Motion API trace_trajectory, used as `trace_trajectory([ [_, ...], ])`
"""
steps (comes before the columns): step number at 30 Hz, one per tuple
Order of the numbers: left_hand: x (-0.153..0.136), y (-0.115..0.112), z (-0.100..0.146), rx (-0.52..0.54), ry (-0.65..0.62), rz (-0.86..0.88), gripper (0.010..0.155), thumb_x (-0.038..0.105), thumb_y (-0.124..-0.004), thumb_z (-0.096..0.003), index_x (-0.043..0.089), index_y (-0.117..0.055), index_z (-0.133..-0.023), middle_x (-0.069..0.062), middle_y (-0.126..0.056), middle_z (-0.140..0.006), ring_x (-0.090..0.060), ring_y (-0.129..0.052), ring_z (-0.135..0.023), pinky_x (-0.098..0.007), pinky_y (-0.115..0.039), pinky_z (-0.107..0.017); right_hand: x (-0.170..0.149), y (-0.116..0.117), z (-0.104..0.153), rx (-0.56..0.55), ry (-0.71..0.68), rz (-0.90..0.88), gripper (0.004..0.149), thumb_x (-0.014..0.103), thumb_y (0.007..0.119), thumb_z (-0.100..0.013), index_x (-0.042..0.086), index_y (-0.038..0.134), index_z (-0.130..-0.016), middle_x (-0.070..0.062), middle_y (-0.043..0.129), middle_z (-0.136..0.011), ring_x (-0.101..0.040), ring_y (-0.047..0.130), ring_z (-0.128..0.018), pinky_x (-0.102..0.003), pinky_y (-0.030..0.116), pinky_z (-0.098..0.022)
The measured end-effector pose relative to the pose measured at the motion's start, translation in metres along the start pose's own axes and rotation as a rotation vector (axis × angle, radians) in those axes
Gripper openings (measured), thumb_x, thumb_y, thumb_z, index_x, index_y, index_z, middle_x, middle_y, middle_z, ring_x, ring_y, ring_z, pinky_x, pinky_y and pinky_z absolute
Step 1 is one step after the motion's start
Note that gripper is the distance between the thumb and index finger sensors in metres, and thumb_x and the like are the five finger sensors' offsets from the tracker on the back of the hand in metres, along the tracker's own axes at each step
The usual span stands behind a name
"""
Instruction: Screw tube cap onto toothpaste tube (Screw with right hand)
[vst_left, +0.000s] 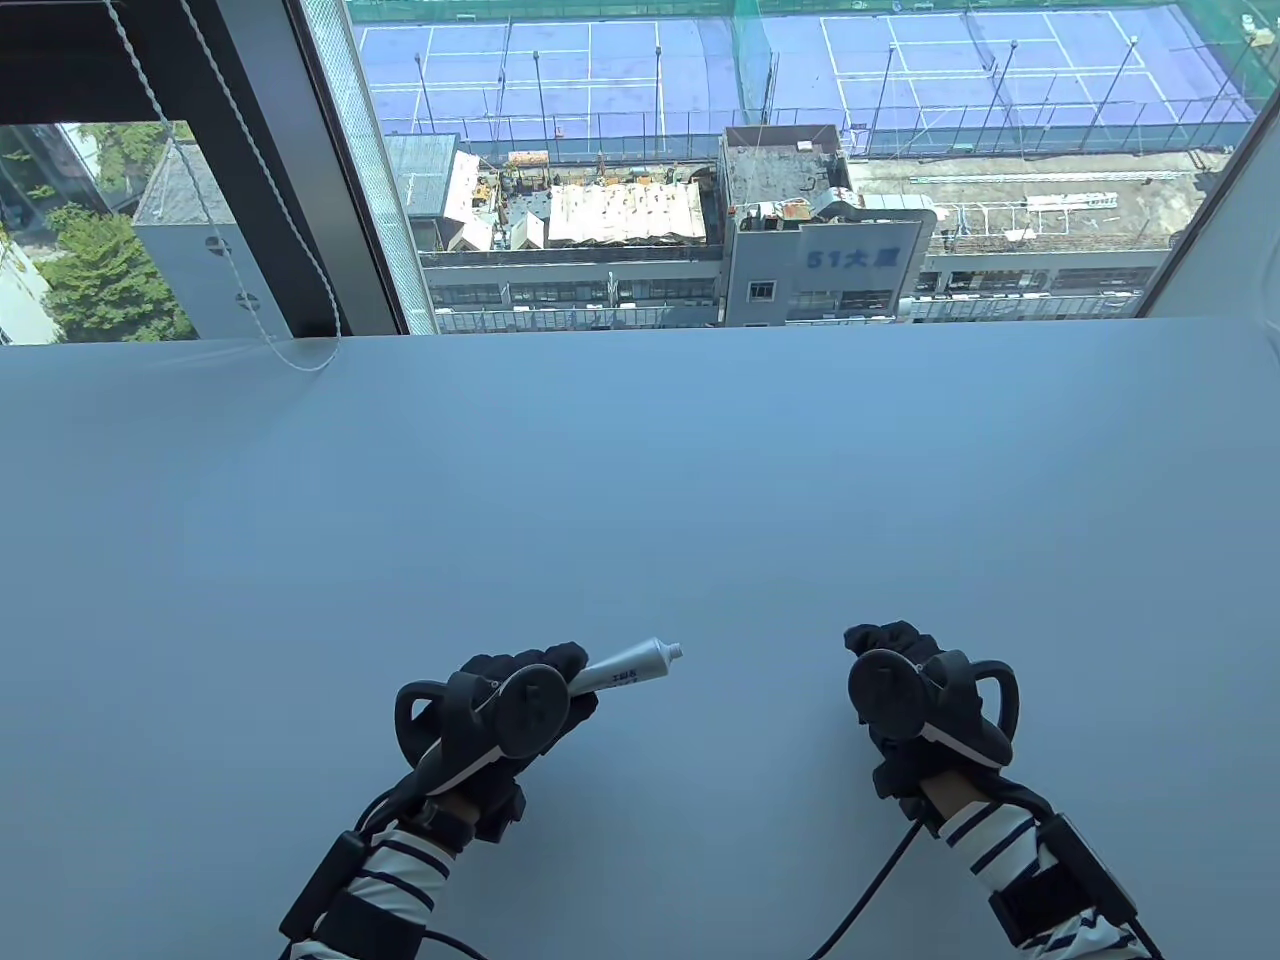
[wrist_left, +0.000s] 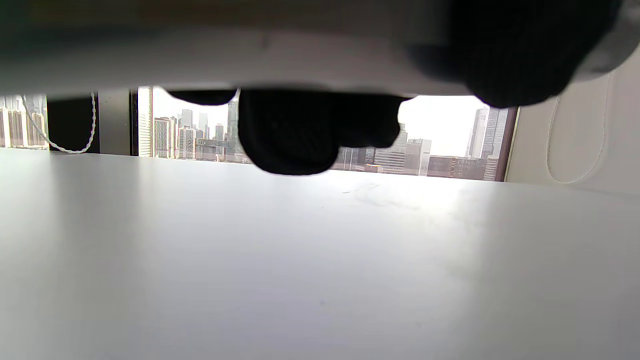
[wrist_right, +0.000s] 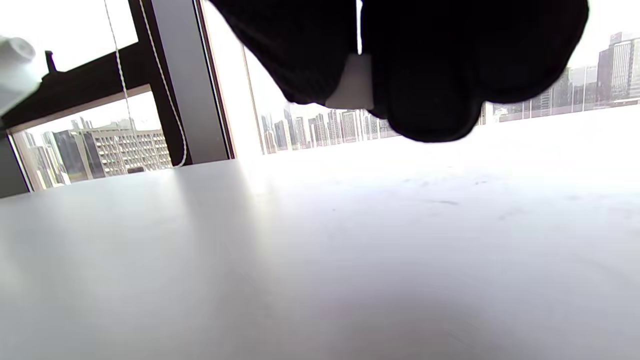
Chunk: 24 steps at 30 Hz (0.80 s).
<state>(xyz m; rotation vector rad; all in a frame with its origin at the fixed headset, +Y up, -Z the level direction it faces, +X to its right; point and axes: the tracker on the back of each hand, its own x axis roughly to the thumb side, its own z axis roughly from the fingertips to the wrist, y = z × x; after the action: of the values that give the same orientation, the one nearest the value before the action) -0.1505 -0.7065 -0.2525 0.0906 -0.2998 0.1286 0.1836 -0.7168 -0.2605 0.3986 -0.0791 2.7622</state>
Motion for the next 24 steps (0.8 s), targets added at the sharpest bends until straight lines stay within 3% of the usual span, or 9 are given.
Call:
trace_trajectory([
  [6,0.016,0.010,0.007,0.064,-0.071,0.009,0.070,0.070,-0.080,-0.0380,0.031,-0.069,-0.096,-0.006,-0.085,-0.087,-0.028,-0.091,-0.076,-0.045,-0.074,-0.067,0.007,-0.009,0.010,-0.174,-0.046,-0.631,0.036,0.010,0.080,-0.052,0.000,0.076,-0.087,-0.029,0.082,-0.081,-0.044,0.091,-0.063,-0.061,0.075,-0.049],
  [10,0.024,0.013,0.010,0.087,-0.107,0.014,0.070,0.070,-0.080,-0.0380,0.031,-0.068,-0.096,-0.006,-0.085,-0.087,-0.028,-0.091,-0.076,-0.045,-0.074,-0.067,0.008,-0.001,0.014,-0.209,-0.018,-0.870,0.036,0.013,0.081,-0.052,0.000,0.078,-0.085,-0.027,0.086,-0.076,-0.040,0.094,-0.059,-0.060,0.079,-0.046],
  [19,0.034,0.012,0.013,0.090,-0.155,-0.002,0.070,0.070,-0.080,-0.0379,0.032,-0.068,-0.096,-0.006,-0.085,-0.087,-0.028,-0.091,-0.077,-0.045,-0.074,-0.067,0.013,0.020,0.013,-0.099,-0.060,-1.068,0.035,0.014,0.082,-0.052,0.001,0.079,-0.085,-0.026,0.087,-0.077,-0.039,0.096,-0.060,-0.058,0.081,-0.047],
  [24,0.038,0.009,0.013,0.073,-0.174,-0.026,0.070,0.070,-0.080,-0.0378,0.032,-0.069,-0.096,-0.006,-0.085,-0.087,-0.028,-0.091,-0.077,-0.045,-0.074,-0.067,0.023,0.022,0.014,-0.112,-0.116,-1.092,0.035,0.014,0.082,-0.052,0.002,0.079,-0.085,-0.025,0.088,-0.077,-0.039,0.097,-0.061,-0.058,0.081,-0.048],
])
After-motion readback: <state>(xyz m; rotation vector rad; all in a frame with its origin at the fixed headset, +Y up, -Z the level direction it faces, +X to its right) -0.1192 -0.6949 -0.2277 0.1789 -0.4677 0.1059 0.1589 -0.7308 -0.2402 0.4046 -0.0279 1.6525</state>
